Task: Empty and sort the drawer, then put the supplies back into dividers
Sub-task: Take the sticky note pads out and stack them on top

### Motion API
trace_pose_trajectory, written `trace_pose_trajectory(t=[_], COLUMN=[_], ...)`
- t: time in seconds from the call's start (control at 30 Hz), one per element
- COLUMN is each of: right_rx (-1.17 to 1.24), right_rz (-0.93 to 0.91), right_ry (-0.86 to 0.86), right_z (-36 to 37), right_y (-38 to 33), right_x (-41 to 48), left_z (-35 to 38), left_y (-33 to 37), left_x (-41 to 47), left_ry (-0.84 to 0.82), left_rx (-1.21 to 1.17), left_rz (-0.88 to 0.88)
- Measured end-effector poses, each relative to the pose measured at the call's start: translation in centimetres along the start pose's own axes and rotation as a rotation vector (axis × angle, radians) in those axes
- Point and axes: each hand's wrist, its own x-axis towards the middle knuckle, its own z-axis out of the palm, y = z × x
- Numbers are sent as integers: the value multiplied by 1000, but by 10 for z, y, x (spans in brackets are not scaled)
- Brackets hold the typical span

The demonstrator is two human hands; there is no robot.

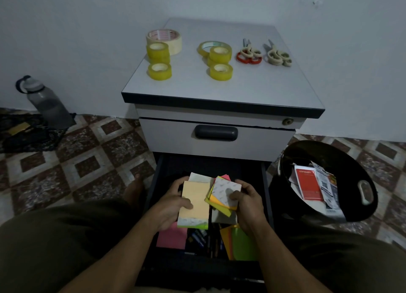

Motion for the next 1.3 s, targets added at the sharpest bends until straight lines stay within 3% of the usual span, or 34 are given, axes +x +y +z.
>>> trace_pose_trajectory(t=[0.17, 0.4, 0.73, 1.3], right_rx=[70, -72, -76, -186], right_rz=[57, 121, 21, -34], right_ry=[-76, -182, -183, -213], right_z=[3, 5, 4, 7], right_y=[-4, -1, -12, -28], right_x=[-3, -9, -22, -32], left_z=[1, 3, 10, 20], left_y=[0, -1, -3, 3], left_x=[-1, -5, -22, -25], left_ry=[-5, 13, -6, -4], left_rx=[-51, -65, 97, 67], left_rz=[33, 62, 125, 198])
